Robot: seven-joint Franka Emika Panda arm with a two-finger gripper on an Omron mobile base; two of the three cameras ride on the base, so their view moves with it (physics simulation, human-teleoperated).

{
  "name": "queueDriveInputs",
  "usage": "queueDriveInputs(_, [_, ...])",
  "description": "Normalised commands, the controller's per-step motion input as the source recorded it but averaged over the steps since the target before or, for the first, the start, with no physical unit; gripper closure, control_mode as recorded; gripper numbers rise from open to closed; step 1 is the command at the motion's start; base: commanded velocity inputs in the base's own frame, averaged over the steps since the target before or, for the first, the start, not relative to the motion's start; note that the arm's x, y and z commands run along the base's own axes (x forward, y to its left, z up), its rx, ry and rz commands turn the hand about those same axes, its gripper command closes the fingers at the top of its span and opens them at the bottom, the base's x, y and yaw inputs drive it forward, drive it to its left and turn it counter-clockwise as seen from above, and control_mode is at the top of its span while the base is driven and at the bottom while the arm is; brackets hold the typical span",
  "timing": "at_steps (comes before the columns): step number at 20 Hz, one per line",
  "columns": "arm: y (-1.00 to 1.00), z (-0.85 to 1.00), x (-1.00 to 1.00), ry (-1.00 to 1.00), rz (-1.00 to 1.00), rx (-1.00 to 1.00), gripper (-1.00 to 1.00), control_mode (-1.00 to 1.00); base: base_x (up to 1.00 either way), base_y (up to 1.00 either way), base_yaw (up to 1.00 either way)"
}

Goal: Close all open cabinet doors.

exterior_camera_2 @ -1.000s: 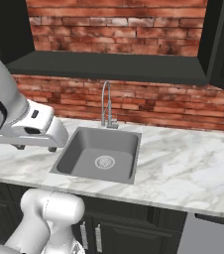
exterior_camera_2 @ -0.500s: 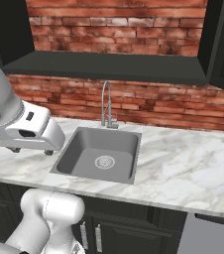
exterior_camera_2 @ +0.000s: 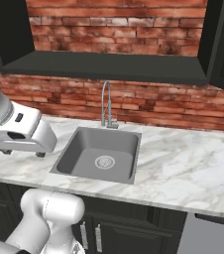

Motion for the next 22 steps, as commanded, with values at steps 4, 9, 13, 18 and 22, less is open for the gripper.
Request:
queueDriveInputs(4, [0.08, 0.0, 0.0, 0.0, 0.0, 0.0, -1.0, 1.0, -0.01, 0.37, 0.0])
queueDriveInputs(9, [0.0, 0.0, 0.0, 0.0, 0.0, 0.0, -1.0, 1.0, -0.23, 0.99, -0.02])
queueDriveInputs(13, [0.0, 0.0, 0.0, 0.0, 0.0, 0.0, -1.0, 1.0, -0.51, 1.0, -0.02])
queueDriveInputs(18, [0.0, 0.0, 0.0, 0.0, 0.0, 0.0, -1.0, 1.0, -0.33, 1.0, -0.07])
queueDriveInputs(22, [0.0, 0.0, 0.0, 0.0, 0.0, 0.0, -1.0, 1.0, 0.21, 0.97, -0.1])
